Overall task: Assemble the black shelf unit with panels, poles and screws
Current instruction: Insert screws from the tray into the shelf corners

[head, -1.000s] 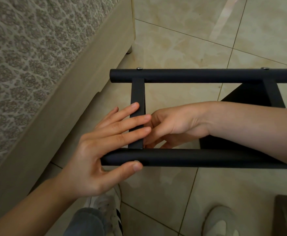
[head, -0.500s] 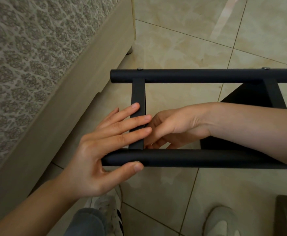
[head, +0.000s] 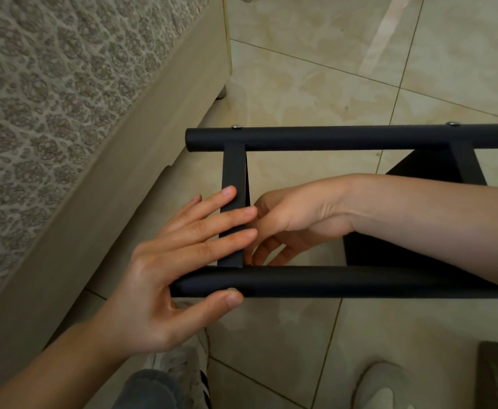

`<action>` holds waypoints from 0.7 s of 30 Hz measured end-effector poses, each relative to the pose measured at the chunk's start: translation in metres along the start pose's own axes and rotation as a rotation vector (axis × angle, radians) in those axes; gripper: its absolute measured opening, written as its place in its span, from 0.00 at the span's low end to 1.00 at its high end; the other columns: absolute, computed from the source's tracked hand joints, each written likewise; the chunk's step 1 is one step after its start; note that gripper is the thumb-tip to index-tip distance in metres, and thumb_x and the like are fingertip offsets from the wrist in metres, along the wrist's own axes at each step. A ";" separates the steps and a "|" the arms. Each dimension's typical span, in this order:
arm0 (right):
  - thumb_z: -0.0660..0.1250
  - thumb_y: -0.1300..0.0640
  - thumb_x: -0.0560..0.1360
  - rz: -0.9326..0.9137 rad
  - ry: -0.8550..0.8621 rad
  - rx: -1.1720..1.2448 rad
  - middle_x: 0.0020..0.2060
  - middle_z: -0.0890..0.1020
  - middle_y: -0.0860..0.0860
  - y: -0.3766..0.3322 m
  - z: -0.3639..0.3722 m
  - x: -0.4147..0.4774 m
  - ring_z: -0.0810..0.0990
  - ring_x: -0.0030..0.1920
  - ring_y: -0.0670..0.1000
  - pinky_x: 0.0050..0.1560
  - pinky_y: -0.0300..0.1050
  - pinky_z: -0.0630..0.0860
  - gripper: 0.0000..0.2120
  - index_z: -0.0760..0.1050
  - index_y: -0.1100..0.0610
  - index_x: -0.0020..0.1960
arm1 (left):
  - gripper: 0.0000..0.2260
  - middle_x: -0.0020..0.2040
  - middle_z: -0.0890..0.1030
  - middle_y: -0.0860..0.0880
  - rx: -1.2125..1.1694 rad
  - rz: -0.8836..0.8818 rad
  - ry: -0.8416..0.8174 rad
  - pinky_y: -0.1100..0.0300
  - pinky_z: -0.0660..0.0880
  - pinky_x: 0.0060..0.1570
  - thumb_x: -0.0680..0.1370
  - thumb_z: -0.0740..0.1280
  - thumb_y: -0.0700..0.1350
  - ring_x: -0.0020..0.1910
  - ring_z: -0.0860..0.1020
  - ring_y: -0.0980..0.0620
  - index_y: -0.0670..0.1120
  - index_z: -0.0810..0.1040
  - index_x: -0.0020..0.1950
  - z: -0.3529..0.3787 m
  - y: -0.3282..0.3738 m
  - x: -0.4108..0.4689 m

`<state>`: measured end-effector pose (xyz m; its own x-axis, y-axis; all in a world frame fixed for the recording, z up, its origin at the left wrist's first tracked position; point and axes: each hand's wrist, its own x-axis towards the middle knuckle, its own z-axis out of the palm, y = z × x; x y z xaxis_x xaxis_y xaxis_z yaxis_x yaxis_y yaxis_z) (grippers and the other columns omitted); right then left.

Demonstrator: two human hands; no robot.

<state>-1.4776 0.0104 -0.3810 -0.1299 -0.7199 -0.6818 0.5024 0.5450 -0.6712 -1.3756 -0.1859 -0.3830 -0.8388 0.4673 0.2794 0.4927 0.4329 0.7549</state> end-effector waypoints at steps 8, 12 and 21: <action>0.65 0.60 0.78 0.024 -0.024 -0.047 0.42 0.81 0.53 -0.003 -0.002 0.002 0.78 0.45 0.50 0.52 0.45 0.75 0.06 0.79 0.60 0.51 | 0.23 0.71 0.75 0.45 -0.006 0.001 0.012 0.35 0.63 0.72 0.80 0.66 0.55 0.76 0.67 0.41 0.39 0.76 0.67 0.001 -0.002 -0.001; 0.67 0.62 0.76 0.013 -0.070 0.000 0.42 0.82 0.53 -0.005 -0.003 0.001 0.79 0.45 0.50 0.52 0.45 0.76 0.04 0.80 0.58 0.46 | 0.23 0.71 0.76 0.45 -0.002 -0.001 0.010 0.34 0.64 0.72 0.80 0.66 0.55 0.76 0.67 0.41 0.39 0.76 0.66 0.001 -0.002 -0.001; 0.66 0.62 0.77 0.030 -0.045 -0.010 0.40 0.81 0.52 -0.005 -0.002 0.002 0.78 0.43 0.49 0.49 0.43 0.75 0.04 0.79 0.58 0.47 | 0.22 0.70 0.75 0.44 0.003 -0.002 0.002 0.34 0.65 0.71 0.80 0.65 0.56 0.76 0.66 0.42 0.40 0.76 0.66 0.001 0.000 -0.001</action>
<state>-1.4817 0.0070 -0.3793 -0.0762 -0.7220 -0.6877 0.4970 0.5704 -0.6539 -1.3748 -0.1855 -0.3834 -0.8402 0.4649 0.2792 0.4917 0.4362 0.7536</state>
